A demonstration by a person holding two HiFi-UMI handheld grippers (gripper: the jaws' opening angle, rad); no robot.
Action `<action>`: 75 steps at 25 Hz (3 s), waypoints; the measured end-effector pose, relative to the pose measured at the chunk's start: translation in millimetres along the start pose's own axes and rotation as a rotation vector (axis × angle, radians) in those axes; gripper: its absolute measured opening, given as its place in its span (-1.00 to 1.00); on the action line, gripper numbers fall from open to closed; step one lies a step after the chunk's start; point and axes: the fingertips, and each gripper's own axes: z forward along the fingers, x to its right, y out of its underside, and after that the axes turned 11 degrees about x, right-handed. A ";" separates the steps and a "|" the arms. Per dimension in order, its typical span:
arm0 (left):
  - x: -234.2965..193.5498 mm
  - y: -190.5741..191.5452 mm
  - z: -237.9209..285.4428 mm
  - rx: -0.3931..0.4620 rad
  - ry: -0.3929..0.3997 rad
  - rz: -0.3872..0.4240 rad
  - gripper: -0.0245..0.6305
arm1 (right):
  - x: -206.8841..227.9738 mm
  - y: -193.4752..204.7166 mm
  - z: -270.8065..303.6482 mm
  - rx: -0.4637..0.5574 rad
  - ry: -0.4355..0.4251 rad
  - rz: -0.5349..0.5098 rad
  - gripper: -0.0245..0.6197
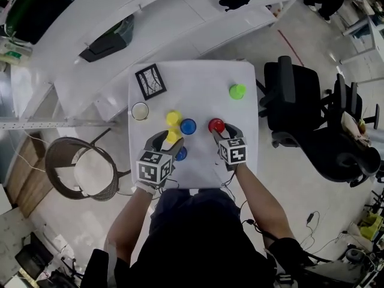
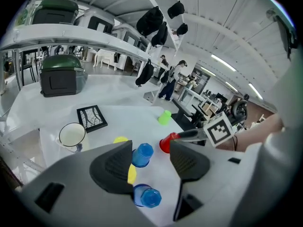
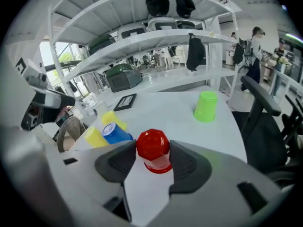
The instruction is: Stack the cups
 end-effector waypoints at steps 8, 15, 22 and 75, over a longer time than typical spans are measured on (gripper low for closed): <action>-8.8 7.5 4.7 -0.028 -0.017 -0.018 -0.18 | 56.0 -56.6 39.8 0.062 0.064 -0.001 -0.25; -21.6 16.1 4.5 -0.041 -0.043 -0.050 -0.18 | 77.1 -84.3 77.0 0.066 0.097 0.046 -0.25; -29.7 22.7 0.5 -0.043 -0.058 -0.073 -0.18 | 86.7 -90.2 96.9 0.049 0.130 0.048 -0.25; -16.9 18.2 -65.7 0.071 -0.052 -0.138 -0.19 | -108.9 -14.8 39.4 -0.027 -0.173 -0.158 -0.21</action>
